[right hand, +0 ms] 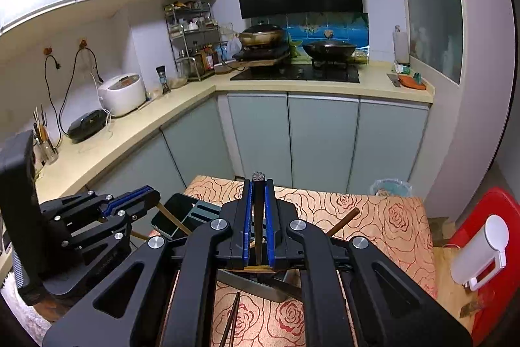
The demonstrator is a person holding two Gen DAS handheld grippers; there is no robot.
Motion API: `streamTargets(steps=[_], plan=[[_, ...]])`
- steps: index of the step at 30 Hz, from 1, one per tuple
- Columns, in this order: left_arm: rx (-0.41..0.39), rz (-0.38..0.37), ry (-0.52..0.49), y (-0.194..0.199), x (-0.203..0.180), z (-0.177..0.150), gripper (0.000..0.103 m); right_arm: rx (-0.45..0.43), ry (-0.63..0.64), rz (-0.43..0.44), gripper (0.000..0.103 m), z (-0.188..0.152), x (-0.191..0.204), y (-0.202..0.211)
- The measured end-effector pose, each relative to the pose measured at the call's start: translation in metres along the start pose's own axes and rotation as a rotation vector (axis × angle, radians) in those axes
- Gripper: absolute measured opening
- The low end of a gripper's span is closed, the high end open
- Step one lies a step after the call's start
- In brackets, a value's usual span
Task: Organize utensils
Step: 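Lower both held chopsticks into the black caddy, then open both tools to release the chopsticks into the caddy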
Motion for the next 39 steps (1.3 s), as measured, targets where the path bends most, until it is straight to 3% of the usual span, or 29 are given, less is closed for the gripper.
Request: streamTargets(steps=[11, 13, 15, 16, 18, 20, 27, 30, 39], plan=[[-0.006, -0.007, 0.006, -0.001, 0.002, 0.002, 0.006, 0.014, -0.002, 0.006, 0.008, -0.006, 0.003, -0.009], [-0.011, -0.007, 0.011, 0.001, 0.003, 0.004, 0.012, 0.011, -0.002, 0.015, 0.010, -0.008, 0.006, -0.008], [-0.028, 0.000, 0.018, 0.005, 0.004, 0.006, 0.032, 0.004, 0.005, 0.014, 0.010, -0.008, 0.009, -0.005], [-0.037, 0.002, 0.021, 0.008, 0.005, 0.007, 0.035, 0.001, 0.004, 0.019, 0.012, -0.008, 0.010, -0.004], [-0.055, 0.006, 0.023, 0.014, 0.006, 0.010, 0.046, -0.007, 0.002, 0.020, 0.023, -0.007, 0.011, 0.000], [-0.069, 0.012, 0.028, 0.020, 0.007, 0.012, 0.055, -0.021, -0.005, 0.019, 0.031, -0.006, 0.010, 0.006], [-0.118, 0.019, 0.039, 0.046, 0.009, 0.015, 0.077, -0.066, 0.010, 0.015, 0.035, -0.002, 0.009, 0.032], [-0.139, 0.031, 0.026, 0.058, 0.008, 0.009, 0.081, -0.099, 0.013, 0.005, 0.045, -0.003, 0.007, 0.048], [-0.102, 0.049, 0.039, 0.076, 0.009, -0.035, 0.082, -0.154, 0.048, -0.055, 0.045, -0.035, 0.001, 0.089]])
Point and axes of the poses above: each gripper's, at about its wrist camera, not at the fingertips, and y roughly against the way its jaws point, x to its left, z to its top, the point moved 1 cm from there along -y, roughly the way its jaws point, and after that the axes turned 9 degrees about -x, right-handed, at the moved point
